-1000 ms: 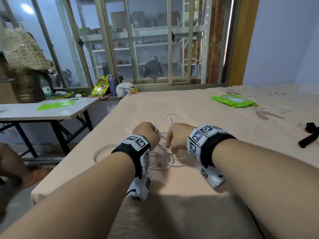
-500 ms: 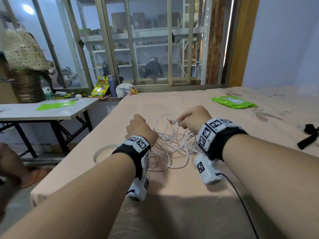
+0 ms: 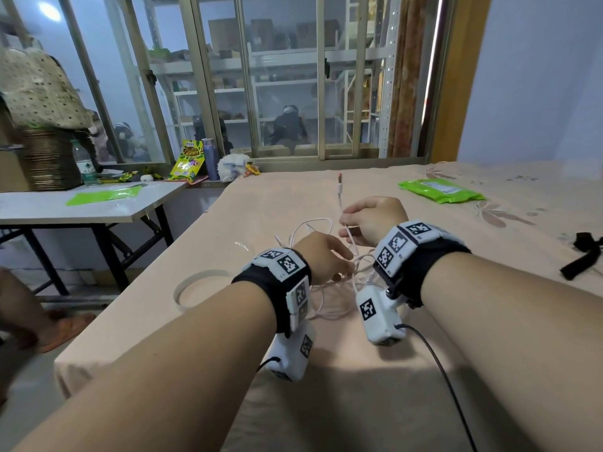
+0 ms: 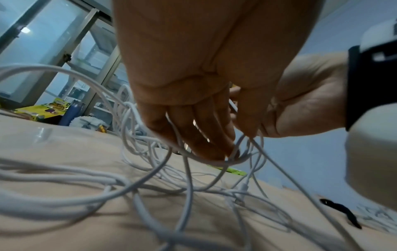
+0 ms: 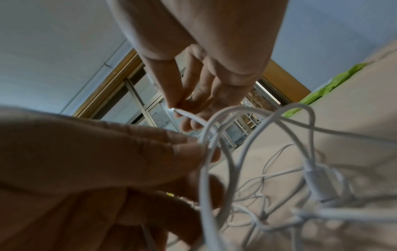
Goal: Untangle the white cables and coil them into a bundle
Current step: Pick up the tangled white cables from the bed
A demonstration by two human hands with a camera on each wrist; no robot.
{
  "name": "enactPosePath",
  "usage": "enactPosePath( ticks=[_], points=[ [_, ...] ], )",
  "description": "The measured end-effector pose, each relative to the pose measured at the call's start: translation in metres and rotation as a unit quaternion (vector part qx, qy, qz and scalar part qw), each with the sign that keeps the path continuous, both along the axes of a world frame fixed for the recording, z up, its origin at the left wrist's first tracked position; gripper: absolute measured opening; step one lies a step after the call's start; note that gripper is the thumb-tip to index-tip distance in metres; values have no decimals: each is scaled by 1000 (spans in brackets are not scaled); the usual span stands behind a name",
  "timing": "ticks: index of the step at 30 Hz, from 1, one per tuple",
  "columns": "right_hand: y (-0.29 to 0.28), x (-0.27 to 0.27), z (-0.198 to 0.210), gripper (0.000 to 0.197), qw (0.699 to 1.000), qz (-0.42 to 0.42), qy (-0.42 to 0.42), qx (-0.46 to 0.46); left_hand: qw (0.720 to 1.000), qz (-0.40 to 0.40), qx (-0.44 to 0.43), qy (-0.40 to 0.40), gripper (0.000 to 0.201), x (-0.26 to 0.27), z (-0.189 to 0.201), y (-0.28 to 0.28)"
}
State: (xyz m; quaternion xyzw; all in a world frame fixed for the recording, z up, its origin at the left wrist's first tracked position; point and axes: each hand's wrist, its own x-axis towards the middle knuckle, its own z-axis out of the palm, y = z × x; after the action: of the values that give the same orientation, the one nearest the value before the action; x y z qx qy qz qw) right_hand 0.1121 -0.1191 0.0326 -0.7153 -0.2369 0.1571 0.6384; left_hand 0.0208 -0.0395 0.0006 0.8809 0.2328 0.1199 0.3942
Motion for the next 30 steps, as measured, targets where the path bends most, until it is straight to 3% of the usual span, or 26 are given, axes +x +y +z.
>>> enactPosePath(
  ticks=[4, 9, 15, 17, 24, 27, 30],
  points=[
    [-1, 3, -2, 17, 999, -6, -22, -29, 1000, 10, 22, 6, 19, -2, 2, 3],
    [3, 15, -16, 18, 989, -50, -82, -110, 995, 78, -1, -55, 24, -2, 4, 8],
    [14, 23, -23, 5, 975, -37, -153, -160, 988, 132, 3, -81, 14, -4, 5, 12],
    [15, 22, -24, 10, 971, -26, -169, -168, 984, 156, 2, -89, 14, -4, 5, 13],
    [9, 15, -19, 16, 976, 37, -130, -173, 983, 162, 10, -83, 6, 0, 7, 14],
    [7, 10, -15, 9, 983, 82, -78, -144, 983, 163, -9, -89, 10, 3, 7, 15],
    [3, 5, -19, 9, 983, 73, -88, -141, 985, 147, -37, -86, 21, 3, 6, 15]
  ],
)
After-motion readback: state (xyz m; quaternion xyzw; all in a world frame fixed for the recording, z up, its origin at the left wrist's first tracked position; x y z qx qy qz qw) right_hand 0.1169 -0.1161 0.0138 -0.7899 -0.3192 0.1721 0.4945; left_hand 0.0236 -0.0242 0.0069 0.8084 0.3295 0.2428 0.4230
